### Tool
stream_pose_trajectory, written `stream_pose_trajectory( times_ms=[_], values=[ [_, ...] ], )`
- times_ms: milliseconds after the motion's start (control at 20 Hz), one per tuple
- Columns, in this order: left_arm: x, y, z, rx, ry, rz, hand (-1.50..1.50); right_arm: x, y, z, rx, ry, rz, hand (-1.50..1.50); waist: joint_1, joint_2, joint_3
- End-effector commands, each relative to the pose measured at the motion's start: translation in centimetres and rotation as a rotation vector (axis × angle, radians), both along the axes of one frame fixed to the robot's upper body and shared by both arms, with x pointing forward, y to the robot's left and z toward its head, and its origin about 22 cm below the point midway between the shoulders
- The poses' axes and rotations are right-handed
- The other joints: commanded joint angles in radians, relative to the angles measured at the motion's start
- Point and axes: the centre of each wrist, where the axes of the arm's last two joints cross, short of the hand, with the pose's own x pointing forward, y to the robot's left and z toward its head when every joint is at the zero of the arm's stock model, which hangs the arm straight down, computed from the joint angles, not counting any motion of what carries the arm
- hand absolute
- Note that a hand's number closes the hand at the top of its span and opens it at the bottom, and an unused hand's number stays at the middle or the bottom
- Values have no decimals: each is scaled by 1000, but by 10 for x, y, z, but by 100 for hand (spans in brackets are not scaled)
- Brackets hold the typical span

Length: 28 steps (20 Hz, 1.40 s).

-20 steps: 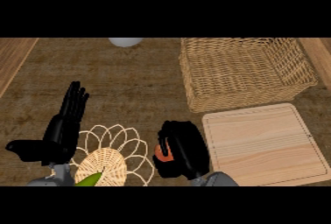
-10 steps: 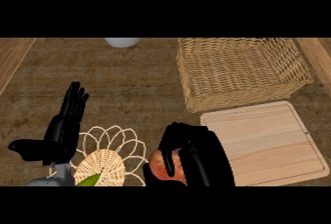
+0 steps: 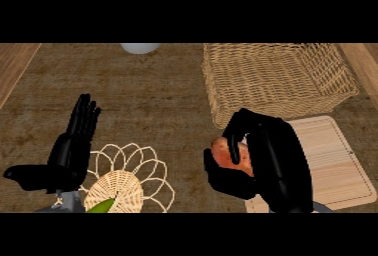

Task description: Pick the sweet potato from the cutting board and place it in the basket

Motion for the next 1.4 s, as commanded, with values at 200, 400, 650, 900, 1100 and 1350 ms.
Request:
stream_pose_trajectory(
  times_ms=[200,400,650,900,1100,1350],
  values=[
    [-4,11,-7,3,11,-3,0,50,-50,24,13,-14,-61,150,3,1,0],
    [-11,3,-8,-5,-9,-2,0,59,-70,-2,19,-20,-110,150,3,1,0],
    [15,3,7,4,-3,-10,0,90,-94,-15,-32,-13,-129,150,1,3,0],
    [0,2,-19,16,4,-11,0,103,-120,-45,-76,19,-110,150,3,2,0],
    [2,10,2,-8,13,-16,0,127,-120,-55,-122,35,-110,150,8,2,0],
    [1,-1,-5,14,-9,-2,0,120,-120,-95,-113,61,-124,150,4,2,0]
  ],
)
